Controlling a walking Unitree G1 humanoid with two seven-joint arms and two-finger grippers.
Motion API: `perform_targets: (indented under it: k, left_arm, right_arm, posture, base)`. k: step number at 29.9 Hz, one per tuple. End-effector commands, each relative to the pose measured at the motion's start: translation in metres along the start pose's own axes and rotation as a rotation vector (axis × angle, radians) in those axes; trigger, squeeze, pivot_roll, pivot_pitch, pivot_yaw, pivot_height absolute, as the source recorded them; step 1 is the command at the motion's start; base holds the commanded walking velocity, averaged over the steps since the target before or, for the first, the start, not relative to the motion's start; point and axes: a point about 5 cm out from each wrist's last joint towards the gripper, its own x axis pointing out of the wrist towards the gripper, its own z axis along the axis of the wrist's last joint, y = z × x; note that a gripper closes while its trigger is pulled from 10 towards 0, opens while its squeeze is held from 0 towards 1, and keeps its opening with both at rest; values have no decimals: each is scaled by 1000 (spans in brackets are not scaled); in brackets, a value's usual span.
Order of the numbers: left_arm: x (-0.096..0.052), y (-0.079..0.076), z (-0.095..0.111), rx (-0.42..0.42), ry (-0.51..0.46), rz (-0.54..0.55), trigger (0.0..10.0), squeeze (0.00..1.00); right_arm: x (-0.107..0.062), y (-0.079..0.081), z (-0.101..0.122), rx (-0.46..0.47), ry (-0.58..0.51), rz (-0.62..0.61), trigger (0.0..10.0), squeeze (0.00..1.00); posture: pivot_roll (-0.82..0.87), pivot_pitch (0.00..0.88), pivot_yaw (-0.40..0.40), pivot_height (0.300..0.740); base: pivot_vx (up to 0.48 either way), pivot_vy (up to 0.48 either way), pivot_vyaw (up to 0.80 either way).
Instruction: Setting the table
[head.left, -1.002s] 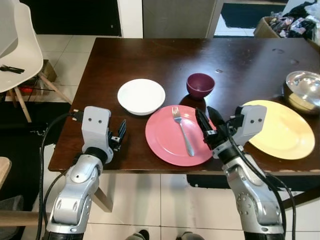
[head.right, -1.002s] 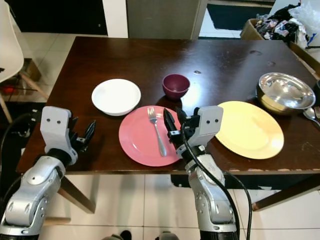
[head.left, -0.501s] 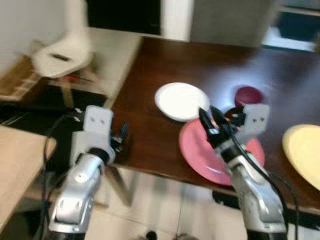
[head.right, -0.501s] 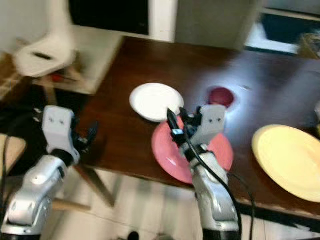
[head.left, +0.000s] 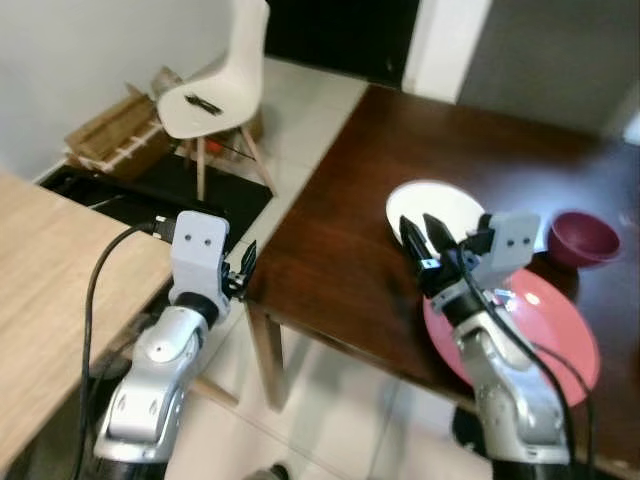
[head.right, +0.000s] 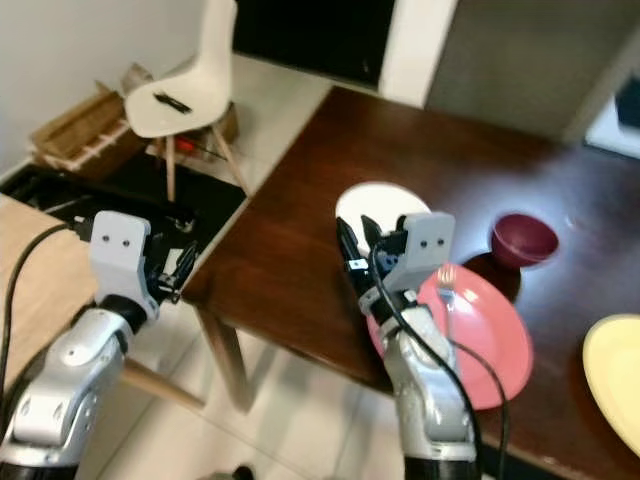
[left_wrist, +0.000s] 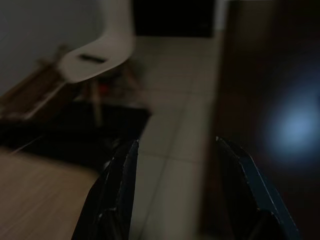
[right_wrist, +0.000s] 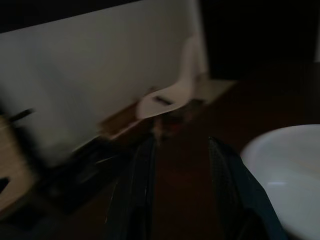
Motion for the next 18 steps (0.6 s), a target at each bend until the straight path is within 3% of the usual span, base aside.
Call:
perform_targets:
  k: [1,18]
  left_arm:
    - [-1,-2,-6,4,22,-7,10000,0]
    - [-1,-3,-7,11,25,-15,10000,0]
  right_arm:
    - [-1,-1,-4,3,15,2,10000,0]
    - [-1,0,-4,6,8,5,10000,0]
  posture:
    - [-89,19,64,740]
    - [-88,19,70,740]
  base:
    - [0,0,744]
    - [0,0,742]
